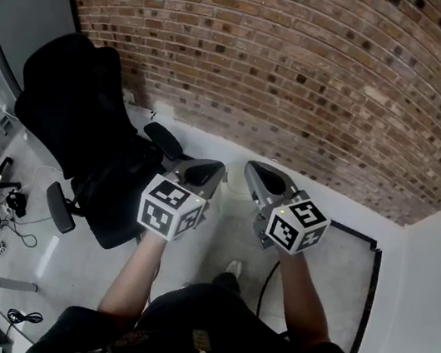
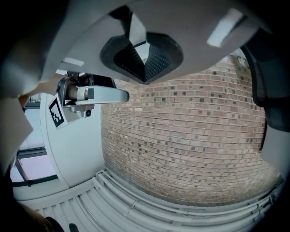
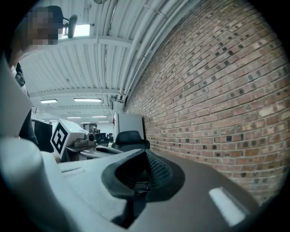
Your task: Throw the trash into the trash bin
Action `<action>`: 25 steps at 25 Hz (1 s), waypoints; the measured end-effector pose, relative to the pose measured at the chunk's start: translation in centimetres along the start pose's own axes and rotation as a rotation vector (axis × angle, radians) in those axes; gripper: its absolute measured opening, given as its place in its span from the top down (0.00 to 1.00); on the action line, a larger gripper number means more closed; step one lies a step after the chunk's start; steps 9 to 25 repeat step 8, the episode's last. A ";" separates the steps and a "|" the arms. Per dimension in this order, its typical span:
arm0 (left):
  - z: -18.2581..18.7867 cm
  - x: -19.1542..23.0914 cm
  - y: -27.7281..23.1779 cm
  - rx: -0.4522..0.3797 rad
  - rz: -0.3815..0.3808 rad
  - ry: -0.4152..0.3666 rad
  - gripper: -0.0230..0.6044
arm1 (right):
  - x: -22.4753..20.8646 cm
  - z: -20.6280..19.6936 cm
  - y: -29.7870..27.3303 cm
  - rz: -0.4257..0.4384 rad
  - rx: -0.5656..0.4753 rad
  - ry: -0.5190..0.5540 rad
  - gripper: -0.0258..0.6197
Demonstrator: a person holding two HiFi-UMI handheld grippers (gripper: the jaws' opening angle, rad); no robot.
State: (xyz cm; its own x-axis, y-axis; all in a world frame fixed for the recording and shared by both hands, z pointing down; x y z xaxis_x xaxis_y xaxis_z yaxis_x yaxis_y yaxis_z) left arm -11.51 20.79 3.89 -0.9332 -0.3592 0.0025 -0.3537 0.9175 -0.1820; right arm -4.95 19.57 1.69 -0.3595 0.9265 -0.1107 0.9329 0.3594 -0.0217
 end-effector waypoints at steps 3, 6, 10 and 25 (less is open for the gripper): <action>-0.1 0.0 -0.2 0.001 0.000 0.001 0.96 | -0.1 0.0 0.0 -0.004 -0.003 -0.005 0.96; -0.3 0.1 -0.4 0.002 -0.002 -0.003 0.96 | -0.4 0.0 -0.2 -0.007 -0.009 -0.004 0.96; -0.4 0.2 -0.6 0.003 -0.002 -0.004 0.96 | -0.5 0.1 -0.4 -0.008 -0.011 -0.003 0.96; -0.4 0.2 -0.6 0.003 -0.002 -0.004 0.96 | -0.5 0.1 -0.4 -0.008 -0.011 -0.003 0.96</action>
Point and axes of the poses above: the fingertips, and each gripper's own axes: y backward along the fingers, x to its left, z out of its top, the point moved 1 cm from there along y, backward along the fingers, and after that the axes turned 12 degrees about z, right-handed, at the moved point
